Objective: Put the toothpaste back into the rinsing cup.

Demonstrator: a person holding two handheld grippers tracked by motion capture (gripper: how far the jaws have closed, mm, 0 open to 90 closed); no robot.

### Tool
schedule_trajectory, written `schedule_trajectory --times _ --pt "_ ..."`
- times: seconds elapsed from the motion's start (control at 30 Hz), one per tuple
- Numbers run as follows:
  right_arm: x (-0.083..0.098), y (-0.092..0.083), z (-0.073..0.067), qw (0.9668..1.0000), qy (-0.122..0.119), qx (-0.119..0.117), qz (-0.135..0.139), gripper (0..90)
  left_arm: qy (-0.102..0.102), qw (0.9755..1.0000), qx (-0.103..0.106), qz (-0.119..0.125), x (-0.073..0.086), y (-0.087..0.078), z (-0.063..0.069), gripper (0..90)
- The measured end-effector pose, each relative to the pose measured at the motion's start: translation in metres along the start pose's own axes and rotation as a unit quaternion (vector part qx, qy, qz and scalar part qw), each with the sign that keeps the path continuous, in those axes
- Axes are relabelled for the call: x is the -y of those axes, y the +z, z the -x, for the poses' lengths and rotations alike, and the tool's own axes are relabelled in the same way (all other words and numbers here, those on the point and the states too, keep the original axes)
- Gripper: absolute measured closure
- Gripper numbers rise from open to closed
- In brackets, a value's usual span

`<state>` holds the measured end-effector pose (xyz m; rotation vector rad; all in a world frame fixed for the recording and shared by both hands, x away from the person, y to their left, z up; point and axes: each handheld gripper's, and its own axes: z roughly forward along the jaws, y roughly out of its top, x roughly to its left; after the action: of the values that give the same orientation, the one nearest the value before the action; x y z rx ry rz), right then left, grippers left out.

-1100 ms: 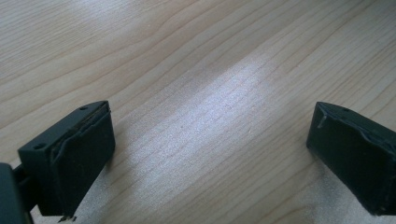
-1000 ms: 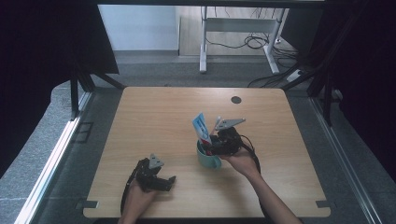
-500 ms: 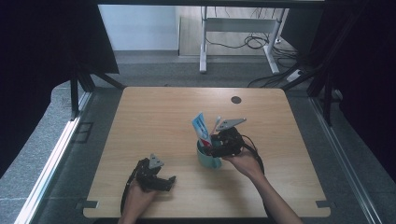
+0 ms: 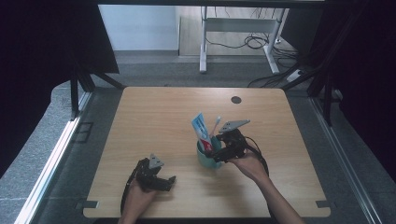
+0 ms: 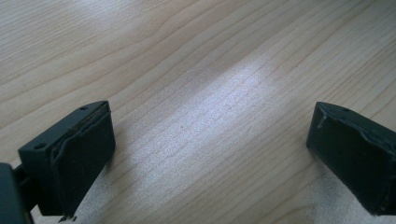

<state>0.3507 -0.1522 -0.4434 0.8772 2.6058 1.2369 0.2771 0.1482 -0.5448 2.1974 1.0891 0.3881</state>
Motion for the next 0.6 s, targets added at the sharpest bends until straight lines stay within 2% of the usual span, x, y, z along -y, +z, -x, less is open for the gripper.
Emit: schedule_trajectory --times 0.3,0.6 --pt "0.008 -0.009 -0.003 0.9998 -0.013 0.01 -0.005 6.1 0.0 1.0 0.0 0.0 0.0 0.0 0.0 1.0" --pt "0.016 -0.022 -0.002 0.9996 -0.016 0.021 -0.003 5.0 -0.002 1.0 0.0 0.002 0.0 0.0 0.0 1.0"
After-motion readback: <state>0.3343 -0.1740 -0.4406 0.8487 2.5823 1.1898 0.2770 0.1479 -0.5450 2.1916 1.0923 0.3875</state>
